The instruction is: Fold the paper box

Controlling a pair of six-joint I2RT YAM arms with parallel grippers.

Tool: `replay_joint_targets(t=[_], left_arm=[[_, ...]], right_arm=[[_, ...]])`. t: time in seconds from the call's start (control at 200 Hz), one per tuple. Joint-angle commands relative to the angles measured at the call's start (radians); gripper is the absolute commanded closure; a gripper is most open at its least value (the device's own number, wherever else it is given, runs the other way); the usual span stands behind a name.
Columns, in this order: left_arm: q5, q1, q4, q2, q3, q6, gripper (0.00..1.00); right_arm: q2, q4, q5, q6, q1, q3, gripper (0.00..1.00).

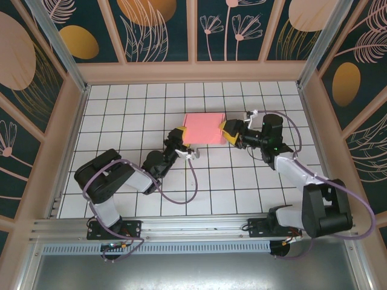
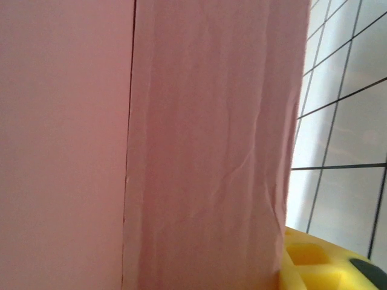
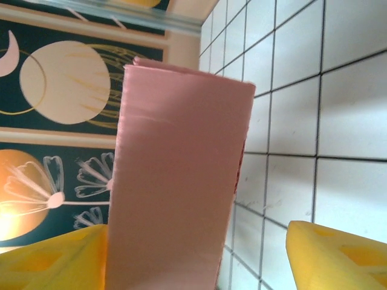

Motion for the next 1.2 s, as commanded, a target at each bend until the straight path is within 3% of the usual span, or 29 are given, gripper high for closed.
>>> replay_joint_targets(t=[0.0, 0.2, 0.415, 0.781, 0.986, 1.191], left_arm=[[0.016, -0.006, -0.211, -0.103, 0.053, -0.142, 0.65], [0.052, 0.001, -0.598, -0.197, 0.119, -0.267, 0.65], [0.189, 0.012, -1.134, -0.279, 0.243, -0.438, 0.64], [0.315, 0.048, -1.574, -0.307, 0.357, -0.559, 0.63], [0.449, 0.095, -1.75, -0.282, 0.44, -0.605, 0.63], [0.552, 0.108, -1.892, -0.232, 0.508, -0.611, 0.63]], right_arm=[[-0.093, -0.136, 0.15, -0.18, -0.013, 0.04, 0.24], [-0.222, -0.232, 0.214, -0.357, -0.042, 0.053, 0.24], [-0.316, -0.432, 0.305, -0.632, -0.04, 0.099, 0.25], [-0.385, -0.642, 0.347, -0.862, -0.009, 0.132, 0.27], [-0.332, -0.731, 0.536, -0.957, 0.173, 0.173, 0.3], [-0.191, -0.794, 0.774, -1.019, 0.383, 0.249, 0.43]])
